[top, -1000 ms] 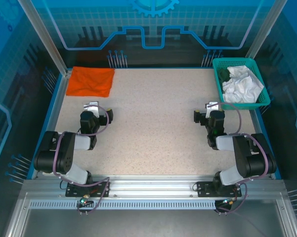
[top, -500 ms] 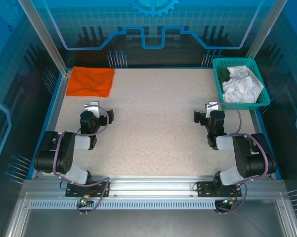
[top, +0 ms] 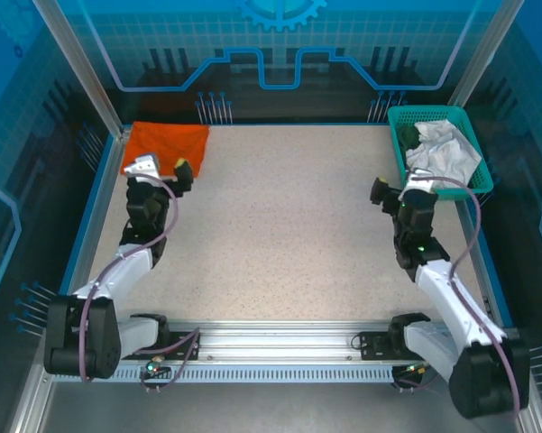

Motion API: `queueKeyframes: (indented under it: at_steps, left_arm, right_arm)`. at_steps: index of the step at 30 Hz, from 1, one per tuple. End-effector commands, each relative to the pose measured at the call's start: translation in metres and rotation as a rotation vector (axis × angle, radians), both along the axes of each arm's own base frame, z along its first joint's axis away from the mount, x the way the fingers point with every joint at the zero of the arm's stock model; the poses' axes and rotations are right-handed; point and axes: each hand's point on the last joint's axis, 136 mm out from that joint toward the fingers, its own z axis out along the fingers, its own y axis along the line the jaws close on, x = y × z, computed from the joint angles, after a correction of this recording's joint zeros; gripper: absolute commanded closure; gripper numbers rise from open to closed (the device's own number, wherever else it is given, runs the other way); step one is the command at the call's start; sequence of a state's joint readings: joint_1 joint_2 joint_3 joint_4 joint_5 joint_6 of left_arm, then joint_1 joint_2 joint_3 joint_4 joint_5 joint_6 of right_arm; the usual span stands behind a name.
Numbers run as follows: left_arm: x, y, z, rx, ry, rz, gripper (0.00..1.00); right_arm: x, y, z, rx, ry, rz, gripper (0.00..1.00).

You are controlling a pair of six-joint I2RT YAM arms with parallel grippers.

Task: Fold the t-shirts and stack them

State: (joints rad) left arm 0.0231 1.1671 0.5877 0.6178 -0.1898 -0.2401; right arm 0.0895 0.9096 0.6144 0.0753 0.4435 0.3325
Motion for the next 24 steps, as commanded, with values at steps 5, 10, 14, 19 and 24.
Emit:
queueKeyframes:
  at_steps: [5,10,14,19,24]
  left_arm:
    - [-0.039,0.083,-0.064,-0.709,0.134,0.393,0.01]
    - [-0.033,0.048,-0.076,-0.558,0.265,0.292,0.01]
    - [-0.024,-0.038,-0.089,-0.447,0.405,0.026,0.01]
    - [-0.043,-0.15,-0.113,-0.311,0.555,-0.219,0.01]
    - [-0.08,-0.237,-0.117,-0.168,0.627,-0.495,0.01]
  right_arm:
    - [-0.05,-0.068,0.012,0.231,0.151,-0.324,0.0]
    - [-0.026,-0.077,0.025,0.244,0.239,-0.342,0.0]
    - [0.003,-0.097,0.004,0.307,0.476,-0.463,0.05]
    - [0.061,-0.11,-0.038,0.362,0.62,-0.495,0.0]
    - [0.099,-0.129,-0.071,0.369,0.723,-0.555,0.0]
